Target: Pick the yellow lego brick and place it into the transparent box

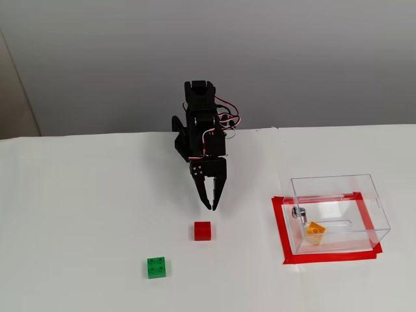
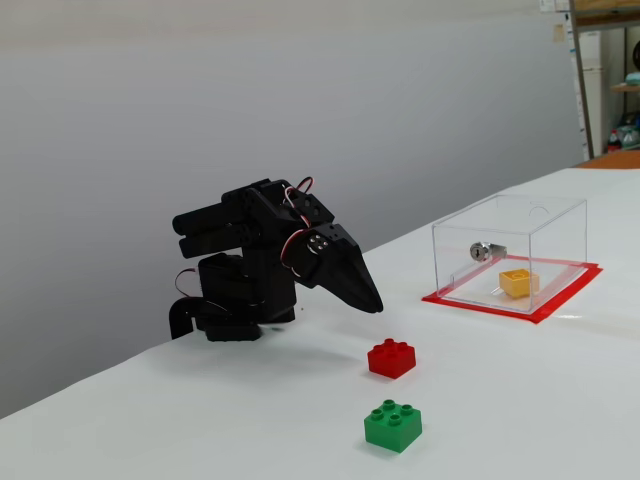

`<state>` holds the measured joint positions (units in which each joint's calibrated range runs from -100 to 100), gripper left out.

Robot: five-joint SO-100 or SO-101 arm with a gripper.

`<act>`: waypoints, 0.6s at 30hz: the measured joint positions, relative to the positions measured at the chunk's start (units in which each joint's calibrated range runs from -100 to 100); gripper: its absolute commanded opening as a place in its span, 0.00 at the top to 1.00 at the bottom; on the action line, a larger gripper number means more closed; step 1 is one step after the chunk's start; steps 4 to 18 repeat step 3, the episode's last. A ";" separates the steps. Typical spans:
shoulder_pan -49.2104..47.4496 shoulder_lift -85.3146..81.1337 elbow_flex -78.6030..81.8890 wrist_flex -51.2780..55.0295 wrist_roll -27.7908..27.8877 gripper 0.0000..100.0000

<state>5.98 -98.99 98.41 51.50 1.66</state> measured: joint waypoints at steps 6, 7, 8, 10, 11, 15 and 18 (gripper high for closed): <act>0.00 0.00 0.00 0.00 0.00 0.99; 0.00 0.00 0.00 0.00 0.00 0.99; 0.00 0.00 0.00 0.00 0.00 0.99; 0.00 0.00 0.00 0.00 0.00 0.99; 0.00 0.00 0.00 0.00 0.00 0.99; 0.00 0.00 0.00 0.00 0.00 0.99; 0.00 0.00 0.00 0.00 0.00 0.99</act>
